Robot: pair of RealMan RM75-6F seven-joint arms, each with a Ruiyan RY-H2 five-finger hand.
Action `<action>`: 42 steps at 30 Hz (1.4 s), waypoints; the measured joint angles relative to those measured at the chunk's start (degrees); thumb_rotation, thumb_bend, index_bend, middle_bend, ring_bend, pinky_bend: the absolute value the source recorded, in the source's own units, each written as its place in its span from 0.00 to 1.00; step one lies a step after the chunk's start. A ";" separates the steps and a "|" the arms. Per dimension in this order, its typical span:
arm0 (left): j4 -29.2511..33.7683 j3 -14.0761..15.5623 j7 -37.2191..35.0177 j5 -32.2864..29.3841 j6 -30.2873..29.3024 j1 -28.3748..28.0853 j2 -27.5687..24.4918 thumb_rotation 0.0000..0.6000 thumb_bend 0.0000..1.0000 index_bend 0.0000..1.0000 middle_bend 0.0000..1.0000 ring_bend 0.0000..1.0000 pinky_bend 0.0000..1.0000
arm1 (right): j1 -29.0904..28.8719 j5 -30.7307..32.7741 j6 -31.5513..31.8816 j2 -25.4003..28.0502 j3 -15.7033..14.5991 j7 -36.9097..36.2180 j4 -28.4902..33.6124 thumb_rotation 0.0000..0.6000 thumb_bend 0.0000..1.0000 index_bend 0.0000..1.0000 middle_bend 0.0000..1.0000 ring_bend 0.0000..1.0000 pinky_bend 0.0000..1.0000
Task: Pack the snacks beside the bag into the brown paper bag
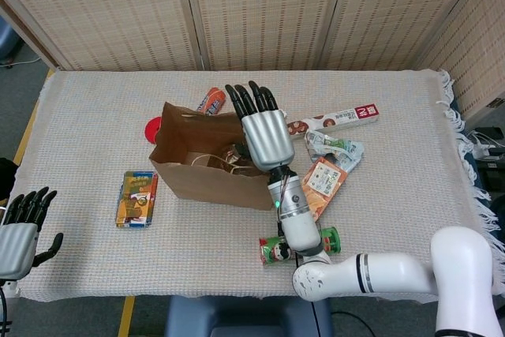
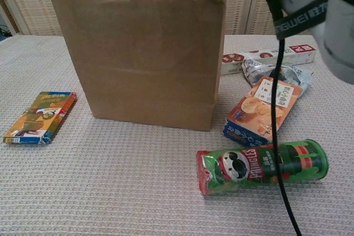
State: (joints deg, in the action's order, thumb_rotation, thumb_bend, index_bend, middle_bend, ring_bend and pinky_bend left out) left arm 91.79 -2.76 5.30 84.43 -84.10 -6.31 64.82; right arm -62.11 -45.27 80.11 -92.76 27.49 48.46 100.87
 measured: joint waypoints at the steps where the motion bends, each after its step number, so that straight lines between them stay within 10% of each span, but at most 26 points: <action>1: -0.02 0.00 0.04 0.01 -0.03 0.01 0.03 1.00 0.39 0.05 0.00 0.00 0.00 | 1.05 -0.18 0.31 1.11 -0.43 -0.35 1.70 1.00 0.09 0.00 0.09 0.01 0.11; 12: 0.07 -0.10 1.25 -0.08 -0.48 0.17 0.36 1.00 0.39 0.05 0.00 0.00 0.00 | 14.41 -3.67 -0.15 19.22 -9.26 -7.36 16.11 1.00 0.06 0.00 0.09 0.01 0.11; 21: 0.55 -0.41 2.81 -0.71 -0.81 0.31 0.82 1.00 0.39 0.05 0.00 0.00 0.00 | 20.40 -6.66 -17.86 37.58 -15.75 -17.68 17.88 1.00 0.01 0.00 0.09 0.01 0.10; 30: 0.73 -0.61 3.32 -1.08 -0.93 0.37 1.06 1.00 0.39 0.05 0.00 0.00 0.00 | 24.04 -19.40 -18.53 38.07 -19.19 -26.74 15.16 1.00 0.01 0.00 0.09 0.01 0.10; 42: 0.59 -0.54 2.70 -0.85 -0.83 0.36 0.88 1.00 0.39 0.05 0.00 0.00 0.00 | 22.59 -23.18 -31.23 33.89 -28.18 -18.58 17.00 1.00 0.01 0.00 0.09 0.01 0.10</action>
State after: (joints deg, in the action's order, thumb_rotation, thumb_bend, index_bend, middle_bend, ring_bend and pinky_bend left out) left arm 92.38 -3.30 8.00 83.58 -84.92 -5.95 65.70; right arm -39.51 -68.45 48.88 -58.87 -0.70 29.87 117.87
